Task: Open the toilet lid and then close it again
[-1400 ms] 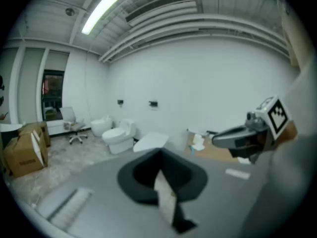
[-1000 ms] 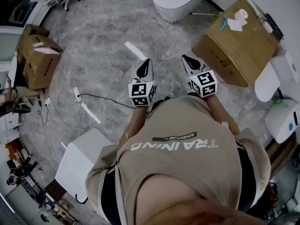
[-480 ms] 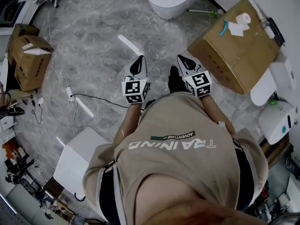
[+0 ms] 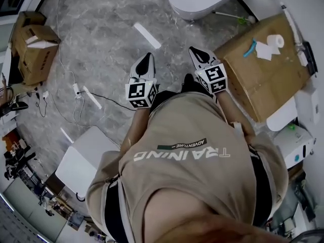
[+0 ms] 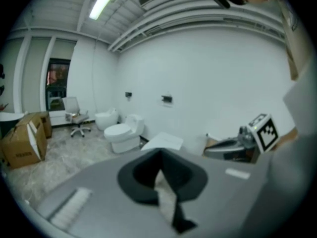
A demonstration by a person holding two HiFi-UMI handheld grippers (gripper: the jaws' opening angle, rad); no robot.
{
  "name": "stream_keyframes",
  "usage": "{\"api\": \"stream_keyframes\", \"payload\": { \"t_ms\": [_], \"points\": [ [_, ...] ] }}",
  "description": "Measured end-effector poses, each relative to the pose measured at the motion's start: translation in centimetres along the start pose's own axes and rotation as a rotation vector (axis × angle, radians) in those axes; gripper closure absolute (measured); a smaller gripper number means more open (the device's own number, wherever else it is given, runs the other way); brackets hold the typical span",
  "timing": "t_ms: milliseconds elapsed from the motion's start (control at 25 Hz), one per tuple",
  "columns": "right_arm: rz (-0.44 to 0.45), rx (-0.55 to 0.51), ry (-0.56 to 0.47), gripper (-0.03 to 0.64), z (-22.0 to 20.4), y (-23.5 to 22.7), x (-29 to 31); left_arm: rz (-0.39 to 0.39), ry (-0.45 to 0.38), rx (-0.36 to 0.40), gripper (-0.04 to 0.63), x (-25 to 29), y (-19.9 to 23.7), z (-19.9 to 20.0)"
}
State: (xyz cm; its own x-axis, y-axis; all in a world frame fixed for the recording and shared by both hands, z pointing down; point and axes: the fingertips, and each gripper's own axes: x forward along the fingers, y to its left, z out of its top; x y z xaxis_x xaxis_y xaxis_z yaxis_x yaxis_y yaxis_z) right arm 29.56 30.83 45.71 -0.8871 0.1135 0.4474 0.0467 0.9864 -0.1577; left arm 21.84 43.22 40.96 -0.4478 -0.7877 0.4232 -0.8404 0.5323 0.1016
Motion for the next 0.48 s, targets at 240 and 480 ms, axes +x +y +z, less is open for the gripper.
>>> {"api": "stream_keyframes", "payload": {
  "t_ms": [240,480],
  "points": [
    [-0.017,0.063,0.047,0.603,-0.2,-2.9,3.6,-0.053,0.024,0.027,0.591,3.9,1.2,0.6],
    [-0.096,0.107,0.04,0.604,2.9,-4.2,7.4,-0.167,0.031,0.033,0.591,8.5,4.2,2.0]
  ]
}}
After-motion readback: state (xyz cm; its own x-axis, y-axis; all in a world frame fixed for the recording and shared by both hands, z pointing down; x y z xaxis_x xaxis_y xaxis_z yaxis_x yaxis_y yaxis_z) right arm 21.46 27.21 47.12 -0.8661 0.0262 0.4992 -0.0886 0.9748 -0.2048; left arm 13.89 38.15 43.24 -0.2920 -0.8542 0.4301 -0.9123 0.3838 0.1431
